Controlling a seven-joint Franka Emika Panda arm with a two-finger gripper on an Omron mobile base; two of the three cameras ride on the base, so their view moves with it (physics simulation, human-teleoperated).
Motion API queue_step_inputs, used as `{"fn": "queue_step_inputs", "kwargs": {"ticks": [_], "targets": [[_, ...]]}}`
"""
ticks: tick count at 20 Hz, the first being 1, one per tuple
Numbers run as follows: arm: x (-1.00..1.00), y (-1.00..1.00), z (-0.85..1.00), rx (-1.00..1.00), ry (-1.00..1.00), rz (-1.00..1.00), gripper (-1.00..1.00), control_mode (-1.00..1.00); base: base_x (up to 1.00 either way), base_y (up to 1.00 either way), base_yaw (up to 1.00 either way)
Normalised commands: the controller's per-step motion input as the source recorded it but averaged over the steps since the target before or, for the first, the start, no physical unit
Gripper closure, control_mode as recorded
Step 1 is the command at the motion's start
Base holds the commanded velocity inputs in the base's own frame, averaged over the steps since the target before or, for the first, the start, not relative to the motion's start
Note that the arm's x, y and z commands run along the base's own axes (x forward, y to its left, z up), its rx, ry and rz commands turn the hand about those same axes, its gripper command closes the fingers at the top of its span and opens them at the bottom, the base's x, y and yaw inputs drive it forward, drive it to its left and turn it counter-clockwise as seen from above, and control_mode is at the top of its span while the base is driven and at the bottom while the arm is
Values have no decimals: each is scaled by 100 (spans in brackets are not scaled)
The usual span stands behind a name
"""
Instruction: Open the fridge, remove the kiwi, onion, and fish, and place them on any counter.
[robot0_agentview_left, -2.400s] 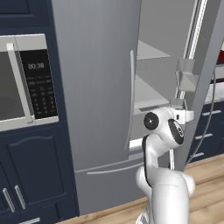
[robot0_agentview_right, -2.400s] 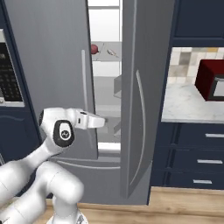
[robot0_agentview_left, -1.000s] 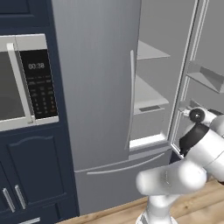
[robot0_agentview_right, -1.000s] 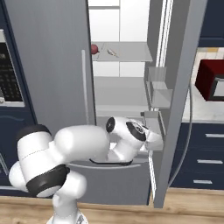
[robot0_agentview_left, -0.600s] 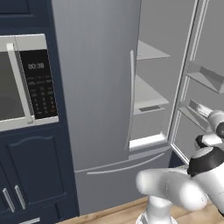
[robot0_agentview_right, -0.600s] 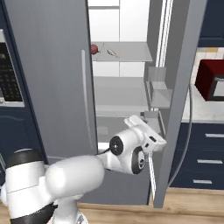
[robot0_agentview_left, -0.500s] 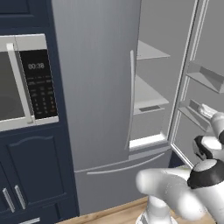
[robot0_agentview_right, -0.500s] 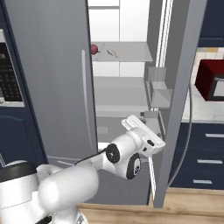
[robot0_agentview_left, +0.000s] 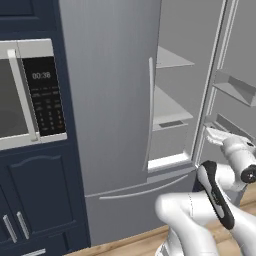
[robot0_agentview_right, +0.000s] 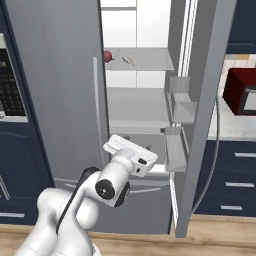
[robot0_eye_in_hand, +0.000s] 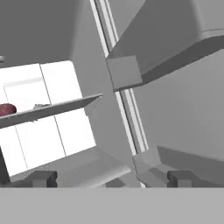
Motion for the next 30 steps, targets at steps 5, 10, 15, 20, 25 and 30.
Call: {"fn": "queue_step_inputs", "kwargs": {"ticks": [5, 10, 15, 20, 25, 30], "targets": [[-6, 81, 32, -20, 28, 37, -100, -100, 0, 0, 0], [0, 90, 37, -7, 12, 3, -100, -100, 0, 0, 0], [7, 67, 42, -2, 17, 0, -100, -100, 0, 0, 0], [23, 50, 42, -7, 19, -2, -100, -100, 0, 0, 0], [57, 16, 17, -1, 8, 0, -100, -100, 0, 0, 0], [71, 16, 3, 0, 3, 1, -100, -100, 0, 0, 0]]}}
